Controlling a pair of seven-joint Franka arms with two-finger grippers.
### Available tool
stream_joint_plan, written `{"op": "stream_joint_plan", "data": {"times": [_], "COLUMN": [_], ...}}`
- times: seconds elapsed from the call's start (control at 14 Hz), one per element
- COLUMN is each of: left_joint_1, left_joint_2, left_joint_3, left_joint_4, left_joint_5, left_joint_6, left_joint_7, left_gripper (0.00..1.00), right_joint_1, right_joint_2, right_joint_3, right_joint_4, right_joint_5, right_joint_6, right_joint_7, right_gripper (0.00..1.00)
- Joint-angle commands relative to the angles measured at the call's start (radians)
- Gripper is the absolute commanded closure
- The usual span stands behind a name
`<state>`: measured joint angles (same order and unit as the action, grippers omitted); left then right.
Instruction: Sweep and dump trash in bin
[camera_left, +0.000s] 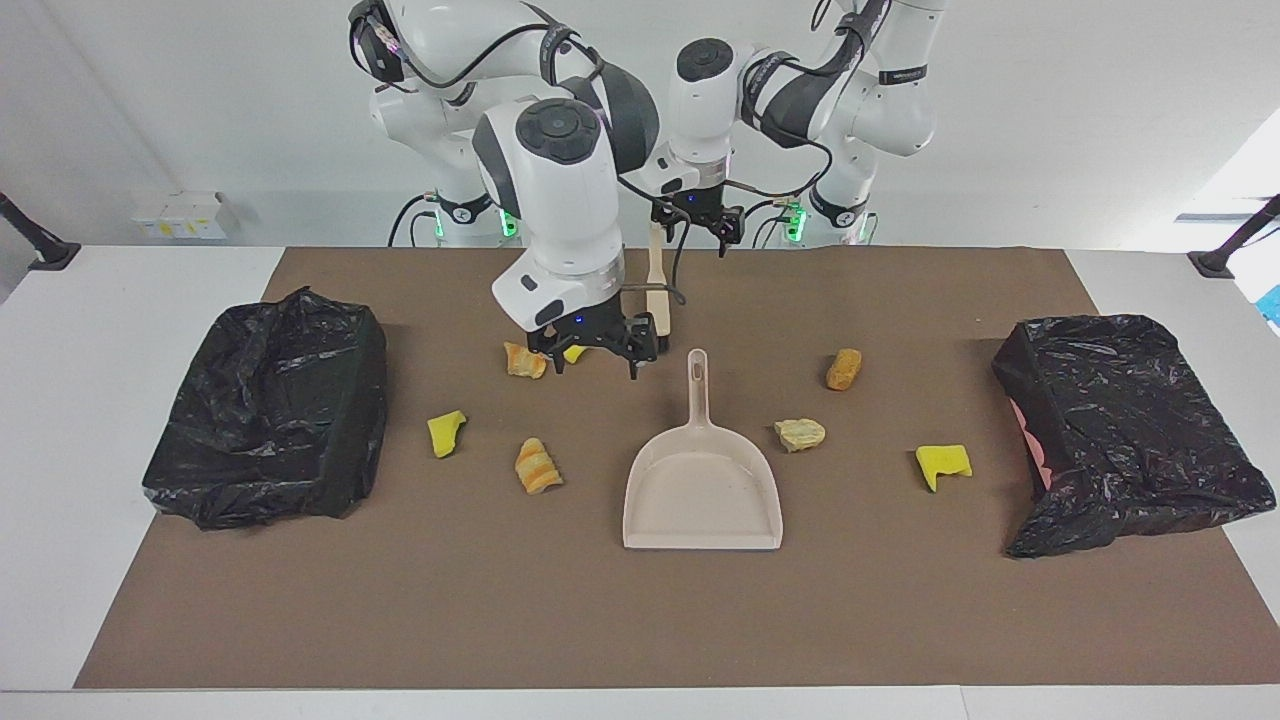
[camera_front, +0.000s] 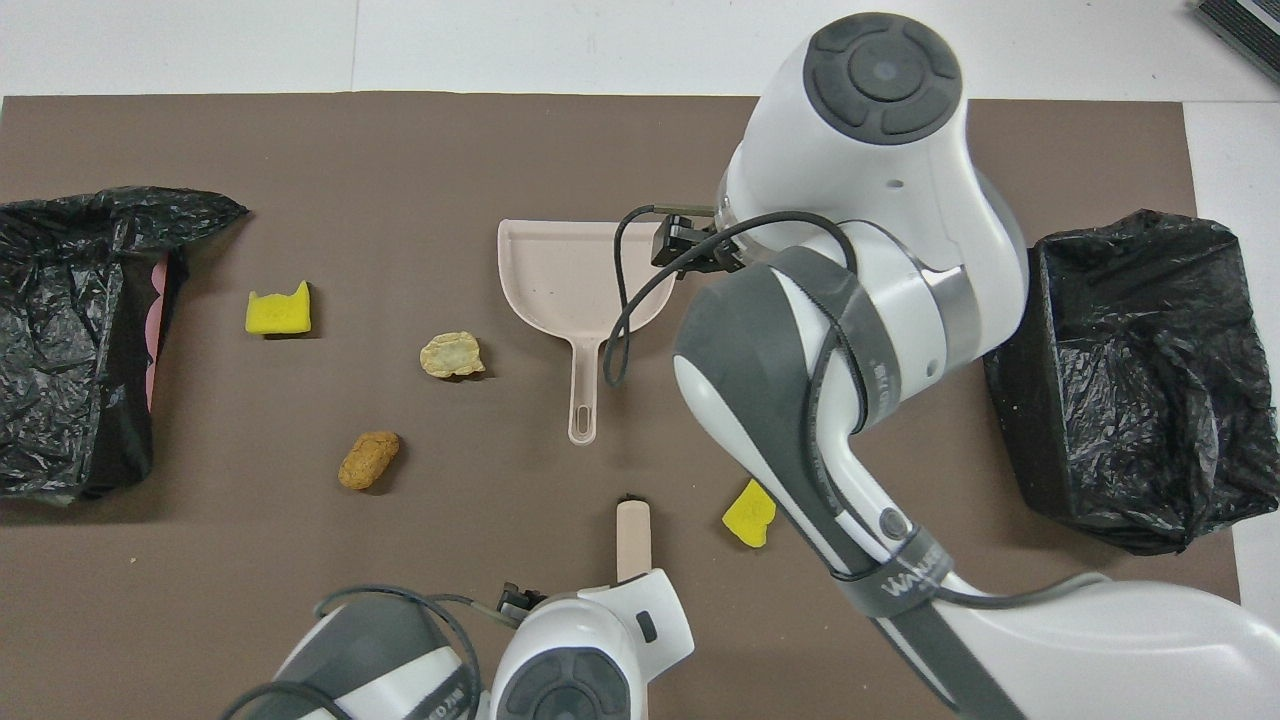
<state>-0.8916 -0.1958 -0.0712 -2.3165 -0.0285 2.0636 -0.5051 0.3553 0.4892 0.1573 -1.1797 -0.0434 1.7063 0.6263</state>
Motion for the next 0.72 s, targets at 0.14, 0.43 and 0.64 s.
{"op": "stream_joint_plan", "data": {"times": [0.14, 0.43, 0.64], "left_joint_1": [-0.138, -0.228, -0.225], "left_joint_2": [0.054, 0.146, 0.164], "left_joint_3": [0.021, 0.021, 0.021], "left_joint_4": [-0.073, -0.073, -0.066], "left_joint_5": [-0.005, -0.005, -0.007], "left_joint_6": [0.163, 0.236, 0.244], "left_joint_7": [-0.173, -0.349, -0.36], "left_gripper": [0.0, 0.0, 0.11], "right_joint_1": [0.06, 0.114, 0.139], "right_joint_2": [0.069, 0.152, 0.166], "right_joint_3": [0.01, 0.008, 0.01], "right_joint_4": [0.031, 0.02, -0.015], "right_joint_5": [-0.015, -0.021, -0.026], "right_joint_6": [0.055, 0.142, 0.212], "right_joint_7": [0.043, 0.043, 0.043], "right_gripper": [0.0, 0.0, 0.0]}}
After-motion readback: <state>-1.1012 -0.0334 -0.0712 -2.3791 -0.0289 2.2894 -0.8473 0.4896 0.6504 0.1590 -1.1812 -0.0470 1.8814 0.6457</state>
